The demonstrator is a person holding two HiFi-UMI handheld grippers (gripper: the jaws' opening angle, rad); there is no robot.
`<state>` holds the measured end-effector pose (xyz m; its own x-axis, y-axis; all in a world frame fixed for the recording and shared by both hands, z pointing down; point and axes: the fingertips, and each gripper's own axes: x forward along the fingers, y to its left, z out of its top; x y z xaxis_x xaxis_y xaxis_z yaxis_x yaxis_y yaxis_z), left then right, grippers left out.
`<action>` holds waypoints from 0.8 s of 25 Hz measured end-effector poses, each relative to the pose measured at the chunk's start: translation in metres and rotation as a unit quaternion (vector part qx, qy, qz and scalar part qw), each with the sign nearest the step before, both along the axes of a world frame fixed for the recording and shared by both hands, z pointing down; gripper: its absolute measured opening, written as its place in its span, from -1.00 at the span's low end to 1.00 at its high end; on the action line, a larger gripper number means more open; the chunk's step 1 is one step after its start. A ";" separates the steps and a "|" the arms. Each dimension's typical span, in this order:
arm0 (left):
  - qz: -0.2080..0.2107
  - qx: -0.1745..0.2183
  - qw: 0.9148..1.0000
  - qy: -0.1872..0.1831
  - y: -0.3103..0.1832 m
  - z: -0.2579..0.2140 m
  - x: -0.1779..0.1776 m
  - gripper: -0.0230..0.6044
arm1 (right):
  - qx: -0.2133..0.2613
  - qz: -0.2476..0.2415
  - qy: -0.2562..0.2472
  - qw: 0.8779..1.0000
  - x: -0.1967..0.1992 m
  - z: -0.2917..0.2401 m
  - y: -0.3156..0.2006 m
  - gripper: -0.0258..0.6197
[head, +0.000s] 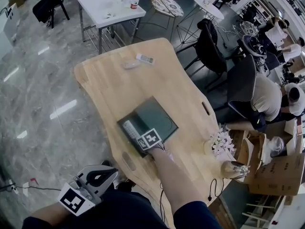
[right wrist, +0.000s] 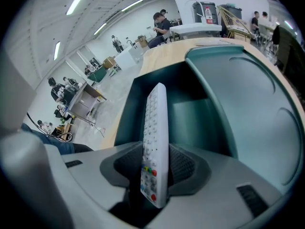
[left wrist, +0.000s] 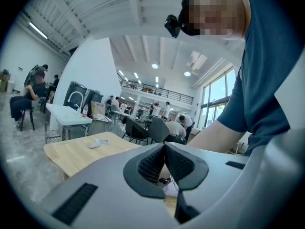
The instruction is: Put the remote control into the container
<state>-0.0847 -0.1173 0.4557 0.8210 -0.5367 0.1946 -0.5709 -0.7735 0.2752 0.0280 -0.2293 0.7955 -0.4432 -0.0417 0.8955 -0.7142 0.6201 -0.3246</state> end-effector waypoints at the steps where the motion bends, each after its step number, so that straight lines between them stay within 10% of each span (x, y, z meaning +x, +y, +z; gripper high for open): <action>1: 0.001 0.000 1.000 0.001 0.002 -0.001 0.002 -0.64 | 0.010 0.001 0.003 1.000 0.002 -0.001 0.000 -0.42; 11: 0.024 0.018 0.999 0.015 0.016 -0.016 0.025 -0.63 | 0.213 -0.030 -0.041 0.976 0.004 -0.077 0.021 -0.27; 20: 0.059 0.039 0.997 0.032 0.030 -0.034 0.059 -0.64 | 0.346 0.125 -0.168 0.915 0.023 -0.230 0.083 -0.47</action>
